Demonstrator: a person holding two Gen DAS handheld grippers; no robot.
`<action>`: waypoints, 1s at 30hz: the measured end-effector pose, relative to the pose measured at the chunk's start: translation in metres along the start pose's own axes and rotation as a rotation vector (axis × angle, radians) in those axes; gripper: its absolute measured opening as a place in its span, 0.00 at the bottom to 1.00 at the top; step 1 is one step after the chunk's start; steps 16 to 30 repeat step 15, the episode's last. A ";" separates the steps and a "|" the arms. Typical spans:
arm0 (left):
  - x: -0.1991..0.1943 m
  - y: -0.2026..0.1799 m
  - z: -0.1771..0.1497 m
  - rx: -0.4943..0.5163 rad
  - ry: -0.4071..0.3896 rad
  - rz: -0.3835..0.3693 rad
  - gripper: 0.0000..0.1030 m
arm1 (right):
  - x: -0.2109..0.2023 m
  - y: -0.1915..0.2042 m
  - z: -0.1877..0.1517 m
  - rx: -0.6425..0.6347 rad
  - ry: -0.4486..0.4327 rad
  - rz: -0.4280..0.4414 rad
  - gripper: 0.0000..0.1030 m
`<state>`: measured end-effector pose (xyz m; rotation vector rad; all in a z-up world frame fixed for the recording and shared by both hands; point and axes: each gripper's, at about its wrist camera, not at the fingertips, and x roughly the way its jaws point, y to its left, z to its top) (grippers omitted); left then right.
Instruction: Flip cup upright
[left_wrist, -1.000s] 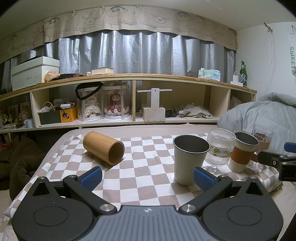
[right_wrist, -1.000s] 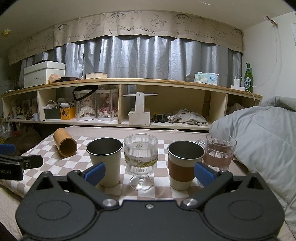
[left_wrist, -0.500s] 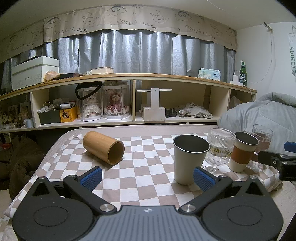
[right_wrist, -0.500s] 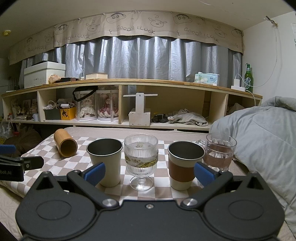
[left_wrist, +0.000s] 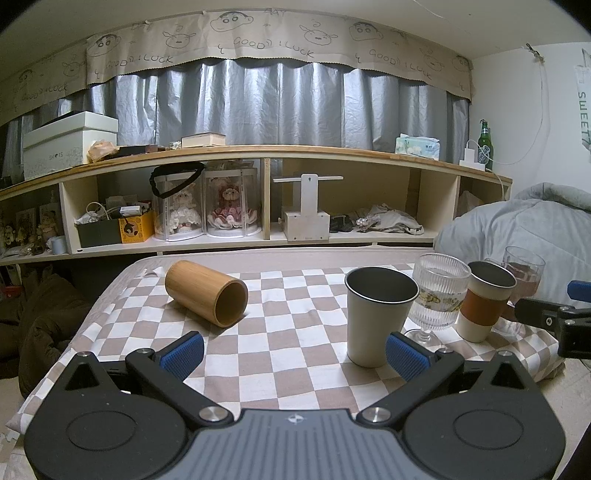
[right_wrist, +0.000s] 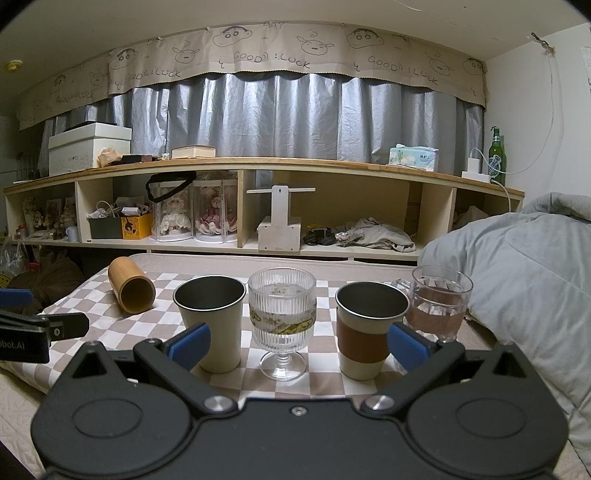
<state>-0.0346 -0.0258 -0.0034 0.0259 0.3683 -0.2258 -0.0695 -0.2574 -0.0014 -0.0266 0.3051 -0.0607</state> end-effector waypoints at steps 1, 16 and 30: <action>0.000 0.000 0.000 0.000 0.000 0.000 1.00 | 0.000 0.000 0.000 0.000 0.000 0.000 1.00; 0.000 0.001 -0.001 0.002 0.003 -0.002 1.00 | 0.000 0.000 0.000 0.000 0.000 0.001 1.00; 0.000 0.001 -0.001 0.002 0.003 -0.002 1.00 | 0.000 0.000 0.000 0.000 0.000 0.001 1.00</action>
